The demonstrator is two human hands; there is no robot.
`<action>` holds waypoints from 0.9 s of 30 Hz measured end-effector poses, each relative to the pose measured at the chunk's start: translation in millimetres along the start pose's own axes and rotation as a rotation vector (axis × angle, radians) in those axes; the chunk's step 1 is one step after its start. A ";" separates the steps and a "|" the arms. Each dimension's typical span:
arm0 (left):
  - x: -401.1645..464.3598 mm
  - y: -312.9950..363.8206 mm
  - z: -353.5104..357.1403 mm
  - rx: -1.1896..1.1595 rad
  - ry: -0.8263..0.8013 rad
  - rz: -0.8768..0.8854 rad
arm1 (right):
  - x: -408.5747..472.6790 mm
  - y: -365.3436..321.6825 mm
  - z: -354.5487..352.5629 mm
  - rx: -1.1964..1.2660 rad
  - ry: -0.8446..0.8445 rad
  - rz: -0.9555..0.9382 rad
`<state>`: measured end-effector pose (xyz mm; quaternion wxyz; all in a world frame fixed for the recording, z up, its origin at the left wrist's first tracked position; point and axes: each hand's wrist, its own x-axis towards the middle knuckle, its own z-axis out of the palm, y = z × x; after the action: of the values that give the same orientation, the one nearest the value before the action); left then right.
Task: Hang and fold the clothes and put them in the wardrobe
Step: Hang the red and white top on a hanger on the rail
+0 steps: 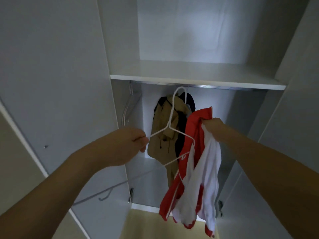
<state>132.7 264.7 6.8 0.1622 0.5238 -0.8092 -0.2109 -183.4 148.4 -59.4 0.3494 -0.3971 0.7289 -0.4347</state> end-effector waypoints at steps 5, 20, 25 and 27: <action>2.5 24.4 9.6 -0.010 0.018 0.074 | -14.0 -2.6 -22.0 -0.008 0.029 -0.028; 53.2 56.9 101.8 -0.192 0.317 0.522 | -111.5 -0.9 -95.9 -0.768 0.327 -0.994; 68.2 63.0 80.6 -0.739 -0.108 0.368 | -100.1 -31.1 -118.4 -0.921 0.207 -1.100; 73.4 41.1 82.3 -1.166 -0.376 0.131 | -98.0 -35.1 -129.8 -0.905 0.299 -1.132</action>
<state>31.6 226.5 -39.8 0.2890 0.2519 -0.6057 -0.6973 -241.4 270.3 37.8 -0.2291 -0.7541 0.5603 -0.2550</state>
